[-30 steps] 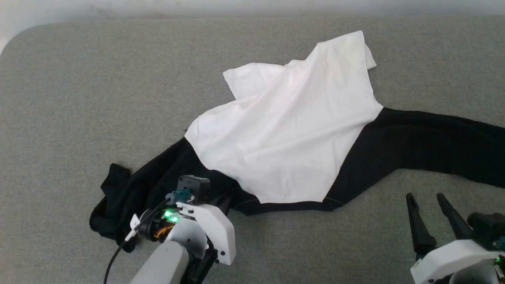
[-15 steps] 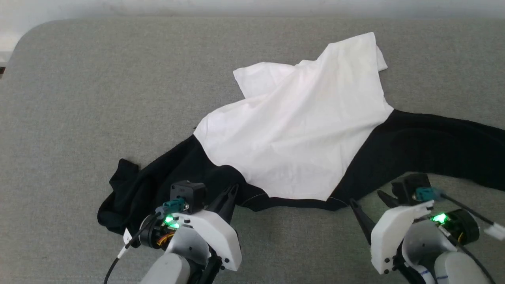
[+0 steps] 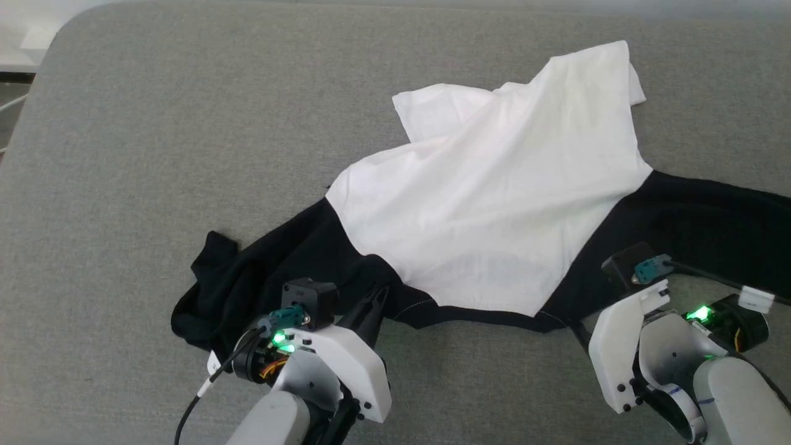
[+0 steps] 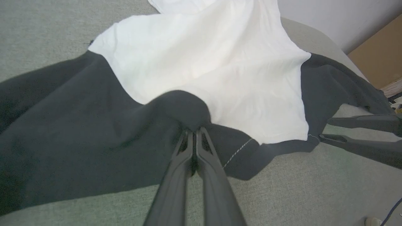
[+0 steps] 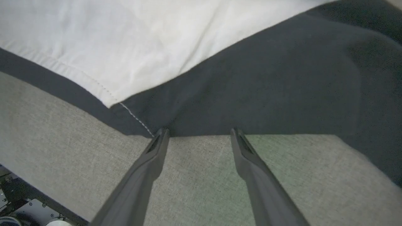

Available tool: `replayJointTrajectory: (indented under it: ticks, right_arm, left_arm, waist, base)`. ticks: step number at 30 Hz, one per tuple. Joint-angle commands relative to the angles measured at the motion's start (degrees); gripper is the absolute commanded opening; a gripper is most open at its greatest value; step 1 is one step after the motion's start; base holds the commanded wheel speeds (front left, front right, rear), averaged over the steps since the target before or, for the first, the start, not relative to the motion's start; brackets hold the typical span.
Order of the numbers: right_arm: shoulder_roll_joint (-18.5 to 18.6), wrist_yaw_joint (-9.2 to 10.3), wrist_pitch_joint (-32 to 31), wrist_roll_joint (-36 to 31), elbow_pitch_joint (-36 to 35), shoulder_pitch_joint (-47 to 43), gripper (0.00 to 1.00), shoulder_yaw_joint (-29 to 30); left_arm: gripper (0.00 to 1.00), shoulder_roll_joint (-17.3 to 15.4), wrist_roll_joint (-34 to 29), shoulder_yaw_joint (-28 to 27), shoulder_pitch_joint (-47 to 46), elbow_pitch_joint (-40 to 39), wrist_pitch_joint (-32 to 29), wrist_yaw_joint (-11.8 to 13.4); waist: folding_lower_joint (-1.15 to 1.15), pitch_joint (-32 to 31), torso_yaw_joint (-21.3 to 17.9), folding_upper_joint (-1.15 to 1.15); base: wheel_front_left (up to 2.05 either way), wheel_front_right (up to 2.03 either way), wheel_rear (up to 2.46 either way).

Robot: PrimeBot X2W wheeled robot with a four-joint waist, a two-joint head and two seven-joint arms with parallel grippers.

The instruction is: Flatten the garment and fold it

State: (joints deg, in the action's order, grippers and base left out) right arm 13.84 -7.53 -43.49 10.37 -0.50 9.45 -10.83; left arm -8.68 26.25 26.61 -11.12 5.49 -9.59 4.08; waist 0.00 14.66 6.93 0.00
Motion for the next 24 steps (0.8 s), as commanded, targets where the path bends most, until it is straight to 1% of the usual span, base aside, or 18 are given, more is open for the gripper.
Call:
replayJointTrajectory:
  ticks: [1, 10, 14, 17, 18, 19, 20, 21, 24]
  right_arm:
    - [0.75, 0.04, -0.59, 0.42, 0.47, 1.28, 1.00, -1.01]
    - [4.52, 0.04, -1.16, -0.42, 4.67, 5.66, 1.00, -4.97]
    - [5.13, 0.04, -1.21, -0.69, 7.56, 6.38, 1.00, -5.74]
    - [4.34, 0.04, -1.33, -0.33, 10.07, 6.17, 1.00, -5.34]
    - [4.24, 0.04, -1.19, -0.17, 10.77, 6.17, 0.89, -5.48]
    - [3.94, 0.04, -0.77, -0.02, 11.47, 6.24, 0.46, -4.97]
    - [3.84, 0.04, -0.42, -0.13, 12.17, 6.30, 0.16, -4.78]
    - [3.92, 0.04, -0.35, -0.27, 12.89, 6.34, 0.00, -4.88]
    - [3.39, 0.04, 0.39, 0.07, 14.50, 6.55, 0.00, -4.10]
  left_arm:
    - [0.00, 0.25, 0.54, 0.26, -0.81, 0.32, 0.12, -0.34]
    - [0.00, 0.47, 0.86, 1.20, -1.41, 0.74, 0.04, -0.88]
    - [0.00, 0.57, 1.08, 1.44, -1.44, 0.72, 0.10, -0.93]
    - [0.00, 0.47, 1.16, 1.46, -1.50, 0.65, 0.17, -0.86]
    - [0.00, 0.40, 1.21, 1.44, -1.54, 0.65, 0.17, -0.87]
    - [0.00, 0.36, 1.30, 1.38, -1.58, 0.64, 0.16, -0.84]
    - [0.00, 0.34, 1.41, 1.32, -1.64, 0.64, 0.18, -0.83]
    - [0.00, 0.30, 1.48, 1.27, -1.72, 0.64, 0.20, -0.83]
    - [0.00, 0.28, 1.95, 0.93, -1.90, 0.78, 0.34, -0.79]
  waist:
    - [0.00, 0.17, 0.51, 0.00]
    - [0.00, 0.57, 1.92, 0.00]
    - [0.00, 0.83, 2.47, 0.00]
    - [0.00, 1.32, 2.72, 0.00]
    - [0.00, 1.48, 2.75, 0.00]
    - [0.00, 1.70, 2.72, 0.00]
    - [0.00, 1.89, 2.70, 0.00]
    - [0.00, 2.09, 2.64, 0.00]
    - [0.00, 2.41, 2.19, 0.00]
  base:
    - [0.00, 0.00, 0.00]
    - [0.00, 0.00, 0.00]
    - [0.00, 0.00, 0.00]
    - [0.00, 0.00, 0.00]
    - [0.00, 0.00, 0.00]
    - [0.00, 0.00, 0.00]
    - [0.00, 0.00, 0.00]
    - [0.00, 0.00, 0.00]
    - [0.00, 0.00, 0.00]
